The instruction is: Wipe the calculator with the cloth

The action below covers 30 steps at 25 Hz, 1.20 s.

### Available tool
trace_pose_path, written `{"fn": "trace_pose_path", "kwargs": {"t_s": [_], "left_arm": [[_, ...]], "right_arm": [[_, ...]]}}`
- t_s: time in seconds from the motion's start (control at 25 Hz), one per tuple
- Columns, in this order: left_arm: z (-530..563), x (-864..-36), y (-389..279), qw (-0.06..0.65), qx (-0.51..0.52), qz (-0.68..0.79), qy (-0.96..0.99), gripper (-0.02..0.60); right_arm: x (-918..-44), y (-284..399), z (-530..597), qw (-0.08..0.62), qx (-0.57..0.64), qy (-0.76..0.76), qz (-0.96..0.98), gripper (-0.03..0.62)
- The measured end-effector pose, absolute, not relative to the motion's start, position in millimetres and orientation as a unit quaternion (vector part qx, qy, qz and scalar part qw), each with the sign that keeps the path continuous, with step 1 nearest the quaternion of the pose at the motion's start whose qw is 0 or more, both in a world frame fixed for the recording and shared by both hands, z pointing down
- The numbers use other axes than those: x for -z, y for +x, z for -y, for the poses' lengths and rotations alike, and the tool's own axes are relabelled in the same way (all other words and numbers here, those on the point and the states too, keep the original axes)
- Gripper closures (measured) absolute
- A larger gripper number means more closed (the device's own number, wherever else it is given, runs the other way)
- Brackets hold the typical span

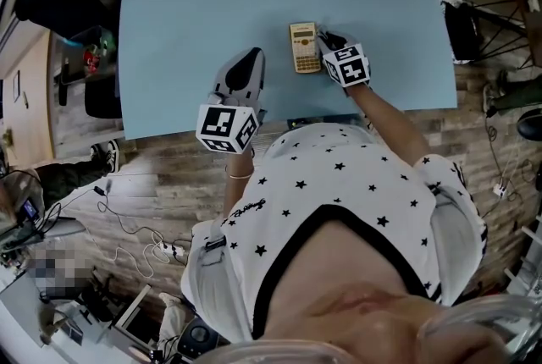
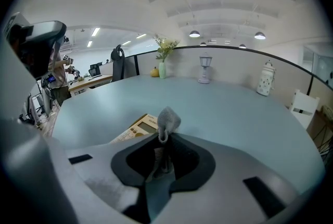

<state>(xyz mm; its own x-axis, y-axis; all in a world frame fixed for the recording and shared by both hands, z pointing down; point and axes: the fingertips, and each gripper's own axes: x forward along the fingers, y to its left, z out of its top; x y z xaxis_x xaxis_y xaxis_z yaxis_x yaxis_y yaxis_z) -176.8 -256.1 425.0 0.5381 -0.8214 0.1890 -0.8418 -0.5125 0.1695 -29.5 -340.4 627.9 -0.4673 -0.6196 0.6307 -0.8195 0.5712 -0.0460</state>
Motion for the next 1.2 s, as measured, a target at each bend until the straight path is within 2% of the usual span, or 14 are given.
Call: {"fn": "trace_pose_path", "kwargs": {"t_s": [0.24,0.44,0.64,1.2], "left_arm": [[252,-427,-182,0.123,-0.043,0.484,0.865,0.551],[250,-426,-183,0.122,-0.044,0.482,0.867,0.551],[249,-424,-186,0.12,-0.045,0.482,0.866,0.551],[244,-427,-181,0.121,-0.048,0.466,0.875,0.551]], "right_arm": [[-617,-34,341,0.275,-0.165,0.433,0.842,0.54],[-599,-71,324,0.246,-0.168,0.394,0.869,0.539],[-602,-99,301,0.256,-0.16,0.352,0.886,0.539],[-616,-89,289,0.27,-0.161,0.368,0.875,0.54]]}}
